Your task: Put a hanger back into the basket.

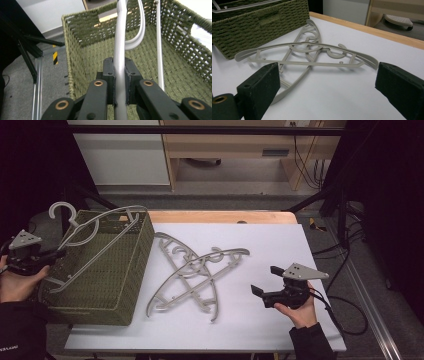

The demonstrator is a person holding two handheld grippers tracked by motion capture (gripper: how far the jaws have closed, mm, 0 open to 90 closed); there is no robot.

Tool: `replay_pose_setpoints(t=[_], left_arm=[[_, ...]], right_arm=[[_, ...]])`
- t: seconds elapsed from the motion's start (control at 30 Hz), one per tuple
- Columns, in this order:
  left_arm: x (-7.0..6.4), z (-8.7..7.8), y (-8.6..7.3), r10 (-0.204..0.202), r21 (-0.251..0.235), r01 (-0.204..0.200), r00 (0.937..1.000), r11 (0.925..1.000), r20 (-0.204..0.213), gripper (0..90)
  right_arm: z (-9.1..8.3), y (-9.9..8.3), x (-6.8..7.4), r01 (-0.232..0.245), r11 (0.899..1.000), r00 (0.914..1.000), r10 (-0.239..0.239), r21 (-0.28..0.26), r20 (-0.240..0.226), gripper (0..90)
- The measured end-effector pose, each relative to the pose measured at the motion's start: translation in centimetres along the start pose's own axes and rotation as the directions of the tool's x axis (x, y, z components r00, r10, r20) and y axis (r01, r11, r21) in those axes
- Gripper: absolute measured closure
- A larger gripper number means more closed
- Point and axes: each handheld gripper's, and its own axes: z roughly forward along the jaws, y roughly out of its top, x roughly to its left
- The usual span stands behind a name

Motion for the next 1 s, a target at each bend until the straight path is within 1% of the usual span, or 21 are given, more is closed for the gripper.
replay_pose_setpoints(t=[0.07,0.2,0.33,0.37,0.43,0.5,0.57,0.63,0.7,0.73,0.8,0.83,0.87,0.9,0.93,1.0], left_arm=[[0.1,0.1,-0.3,0.003,0.015,-0.002,1.0000,0.9999,-0.005,81.8],[0.4,0.4,-1.0,-0.009,0.025,0.009,1.0000,0.9996,-0.001,81.8],[0.4,0.8,-1.6,-0.015,0.051,0.015,0.9999,0.9986,-0.003,81.9],[0.4,1.0,-1.8,-0.015,0.061,0.016,0.9999,0.9980,-0.004,81.9],[0.1,1.4,-2.2,-0.001,0.095,0.003,0.9999,0.9955,-0.017,81.7],[0.0,1.7,-2.3,-0.004,0.097,0.006,0.9999,0.9952,-0.015,81.6],[-0.4,2.2,-2.2,0.002,0.116,-0.001,1.0000,0.9933,-0.009,81.5],[-0.9,2.8,-2.1,0.015,0.150,-0.015,0.9999,0.9886,-0.004,81.4],[-1.3,3.4,-2.1,0.028,0.188,-0.025,0.9995,0.9818,-0.012,80.9],[-1.3,3.6,-2.1,0.016,0.201,-0.016,0.9999,0.9794,-0.001,81.1],[-1.4,4.2,-2.2,0.008,0.241,-0.010,0.9999,0.9705,0.009,80.8],[-1.5,4.5,-2.2,0.005,0.270,-0.006,1.0000,0.9629,0.005,80.7],[-1.5,4.7,-2.3,0.005,0.286,-0.004,1.0000,0.9582,-0.005,80.7],[-1.5,4.7,-2.3,0.008,0.291,-0.004,0.9999,0.9566,-0.013,80.6],[-1.4,4.8,-2.3,0.002,0.296,0.003,0.9998,0.9552,-0.019,80.0],[-1.3,4.6,-2.3,-0.005,0.290,0.010,0.9998,0.9568,-0.020,77.8]], right_arm=[[0.0,0.0,0.0,-0.002,1.000,1.0000,0.002,0.001,0.001,6.2],[0.0,0.0,0.0,0.001,1.000,1.0000,-0.001,0.004,-0.002,6.2],[0.1,0.0,0.0,-0.002,1.000,1.0000,0.002,0.003,0.001,6.2],[0.1,0.0,0.0,-0.001,1.000,1.0000,0.001,0.003,0.000,6.3],[0.0,0.0,0.0,-0.001,1.000,1.0000,0.001,0.004,0.000,6.2],[0.0,0.0,0.0,0.000,1.000,1.0000,0.000,0.004,0.000,6.3],[0.1,-0.1,0.0,0.000,1.000,1.0000,0.000,0.004,0.001,6.3],[0.1,-0.1,0.0,-0.001,1.000,1.0000,0.001,0.007,0.002,6.3],[0.0,-0.1,0.0,0.000,1.000,1.0000,0.000,0.007,0.000,6.3],[0.1,-0.1,0.0,-0.001,1.000,1.0000,0.001,0.006,0.002,6.3],[0.1,-0.1,0.0,0.000,1.000,1.0000,0.000,0.006,0.002,6.3],[0.1,-0.1,0.0,0.000,1.000,1.0000,0.000,0.006,0.002,6.3],[0.1,-0.1,0.0,0.000,1.000,1.0000,0.000,0.007,0.002,6.3],[0.1,-0.1,0.0,0.000,1.000,1.0000,0.000,0.007,0.002,6.3],[0.1,-0.1,0.0,0.000,1.000,1.0000,0.000,0.007,0.002,6.3],[0.1,-0.1,0.0,0.000,1.000,1.0000,0.000,0.008,0.002,6.3]])
